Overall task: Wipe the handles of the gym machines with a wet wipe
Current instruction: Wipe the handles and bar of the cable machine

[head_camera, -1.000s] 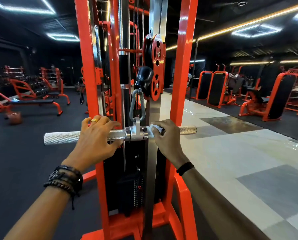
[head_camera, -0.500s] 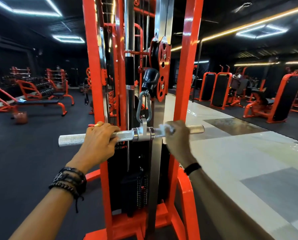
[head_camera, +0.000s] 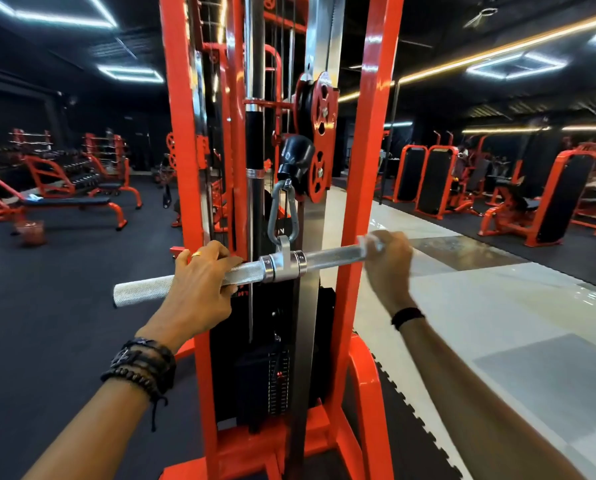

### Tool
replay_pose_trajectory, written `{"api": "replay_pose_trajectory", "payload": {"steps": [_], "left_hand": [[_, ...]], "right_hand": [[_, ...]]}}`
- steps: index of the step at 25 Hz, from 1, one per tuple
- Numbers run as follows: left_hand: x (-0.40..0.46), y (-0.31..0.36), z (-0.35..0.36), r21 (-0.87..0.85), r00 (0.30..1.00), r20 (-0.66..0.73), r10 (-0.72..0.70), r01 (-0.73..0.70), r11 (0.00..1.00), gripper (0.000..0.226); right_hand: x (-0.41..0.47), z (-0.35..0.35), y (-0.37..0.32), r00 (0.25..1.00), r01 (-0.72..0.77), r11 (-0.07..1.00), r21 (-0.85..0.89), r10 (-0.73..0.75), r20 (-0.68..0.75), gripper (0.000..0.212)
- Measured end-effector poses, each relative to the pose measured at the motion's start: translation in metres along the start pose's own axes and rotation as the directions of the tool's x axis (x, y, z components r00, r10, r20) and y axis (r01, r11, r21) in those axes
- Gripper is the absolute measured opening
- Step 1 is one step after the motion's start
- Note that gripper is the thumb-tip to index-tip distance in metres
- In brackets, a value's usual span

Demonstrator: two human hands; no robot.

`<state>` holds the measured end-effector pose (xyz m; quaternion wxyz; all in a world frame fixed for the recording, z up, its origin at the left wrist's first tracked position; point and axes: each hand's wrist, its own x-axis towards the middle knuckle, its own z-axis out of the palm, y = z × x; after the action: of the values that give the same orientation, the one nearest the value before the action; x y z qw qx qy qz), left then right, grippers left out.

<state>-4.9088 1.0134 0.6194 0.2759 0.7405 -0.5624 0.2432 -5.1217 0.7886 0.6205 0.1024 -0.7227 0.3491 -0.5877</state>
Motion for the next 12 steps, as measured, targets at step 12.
{"api": "replay_pose_trajectory", "payload": {"steps": [12], "left_hand": [[0.002,0.001,0.001,-0.012,0.985,-0.159,0.066,-0.069,0.998,0.048]], "right_hand": [[0.019,-0.006,0.046,0.994,-0.104,0.992,-0.078,0.103,-0.026,0.019]]}}
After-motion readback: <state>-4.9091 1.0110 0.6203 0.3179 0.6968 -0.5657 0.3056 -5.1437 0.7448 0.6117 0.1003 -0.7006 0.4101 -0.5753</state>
